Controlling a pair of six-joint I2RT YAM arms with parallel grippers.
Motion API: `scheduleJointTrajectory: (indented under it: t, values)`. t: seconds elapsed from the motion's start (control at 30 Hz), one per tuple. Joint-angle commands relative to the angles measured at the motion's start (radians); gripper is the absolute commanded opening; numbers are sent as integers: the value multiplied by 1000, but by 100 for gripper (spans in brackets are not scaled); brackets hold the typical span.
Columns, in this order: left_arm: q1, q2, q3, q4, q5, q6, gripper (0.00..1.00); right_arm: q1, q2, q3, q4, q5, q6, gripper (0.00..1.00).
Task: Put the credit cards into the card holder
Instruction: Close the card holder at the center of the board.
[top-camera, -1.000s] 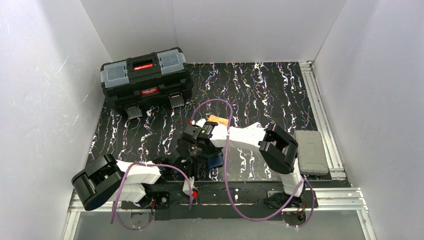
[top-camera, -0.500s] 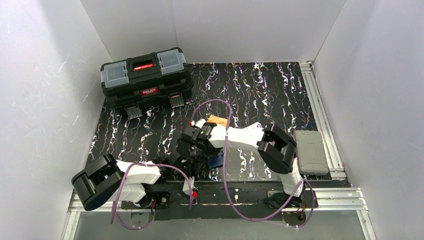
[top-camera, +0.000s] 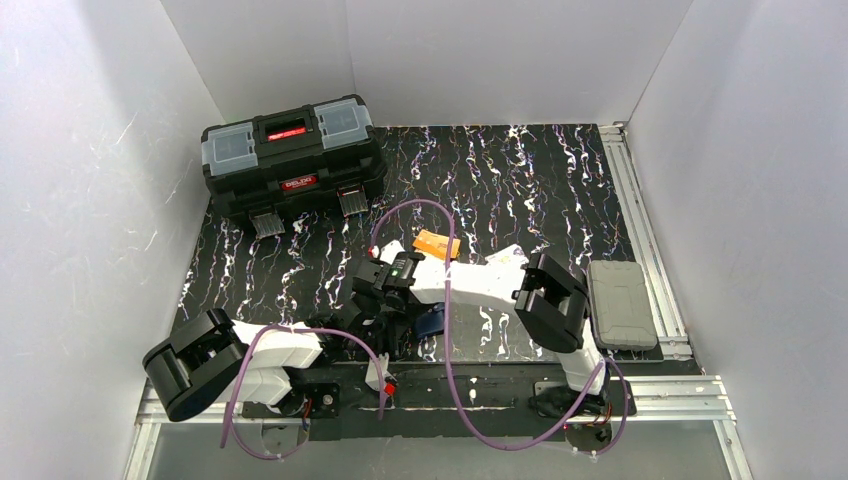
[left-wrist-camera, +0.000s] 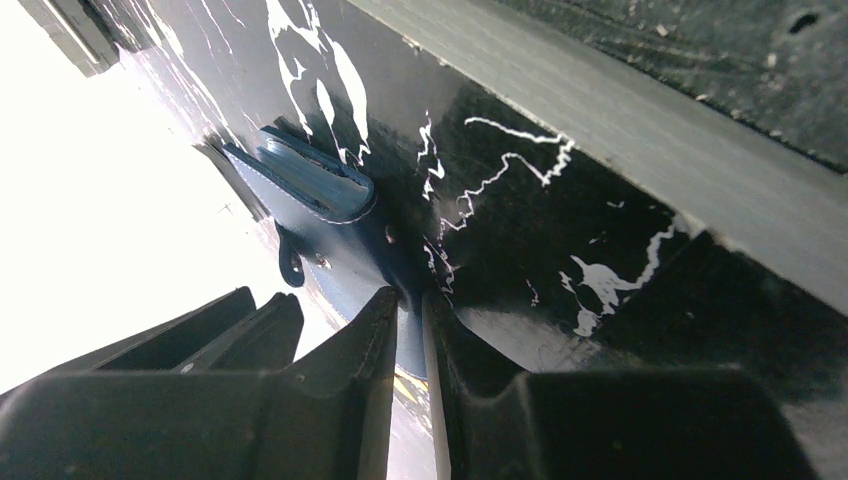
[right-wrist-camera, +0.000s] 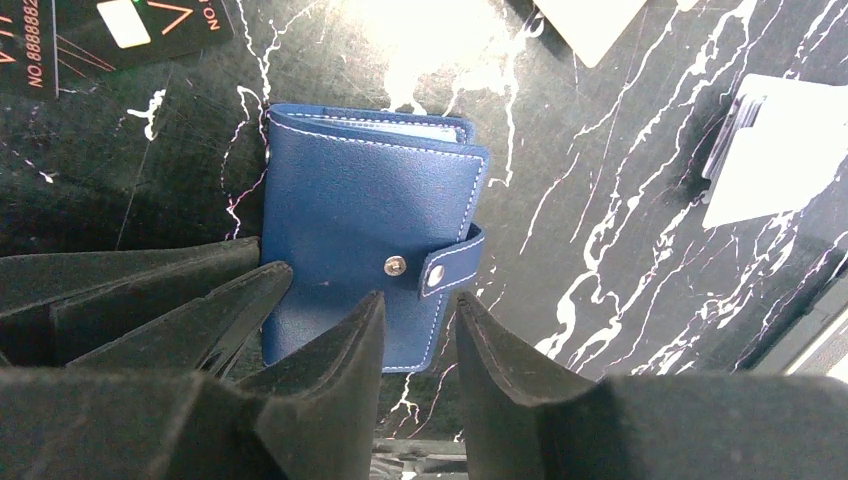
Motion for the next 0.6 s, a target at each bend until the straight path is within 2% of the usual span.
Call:
scheduleJointTrajectory:
  t: [0.0,0.13,0.37,0.57]
  values:
    - [-10,36,-45,-255,4,135,16,1,33,32,-20,15,-8,40]
    - [-11,36,-41,-255,6,135,16,1,54,30,-21,2,-12,40]
    - [-13,39,-41,-254,10,133,16,-1,45,20,-14,19,-6,33]
    - [-16,40,-39,-254,10,130,16,-7,42,13,-13,17,-2,19]
